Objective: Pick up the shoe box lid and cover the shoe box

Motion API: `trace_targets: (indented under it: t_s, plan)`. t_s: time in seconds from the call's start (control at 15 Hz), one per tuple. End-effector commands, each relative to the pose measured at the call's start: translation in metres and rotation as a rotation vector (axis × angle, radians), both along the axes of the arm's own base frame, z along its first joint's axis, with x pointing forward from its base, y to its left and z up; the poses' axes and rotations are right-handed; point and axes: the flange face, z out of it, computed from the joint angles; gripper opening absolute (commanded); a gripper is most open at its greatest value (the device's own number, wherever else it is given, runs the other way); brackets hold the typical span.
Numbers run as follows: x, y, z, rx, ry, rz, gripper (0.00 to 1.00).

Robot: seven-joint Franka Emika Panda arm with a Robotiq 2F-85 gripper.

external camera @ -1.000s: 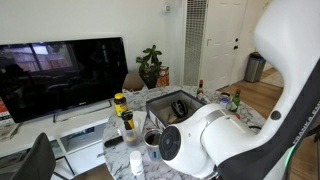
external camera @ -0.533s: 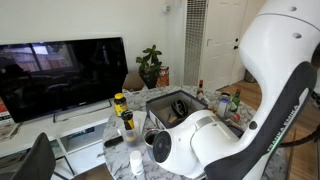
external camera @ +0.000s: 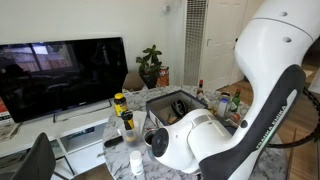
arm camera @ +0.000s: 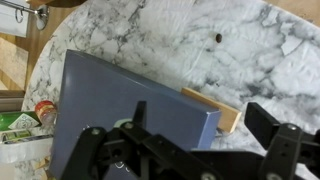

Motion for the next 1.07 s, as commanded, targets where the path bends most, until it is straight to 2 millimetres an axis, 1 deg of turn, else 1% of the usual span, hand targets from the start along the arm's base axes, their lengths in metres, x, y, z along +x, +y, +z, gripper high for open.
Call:
trace_targets:
  t_s: [0.0,0.53,1.0]
  plan:
    - [0.009,0.003,-0.016,-0.009,-0.067,-0.039,1.00]
    - [0.019,-0.004,-0.030,-0.094,-0.178,-0.080,1.00]
    - [0.018,-0.009,-0.044,-0.147,-0.213,-0.079,1.00]
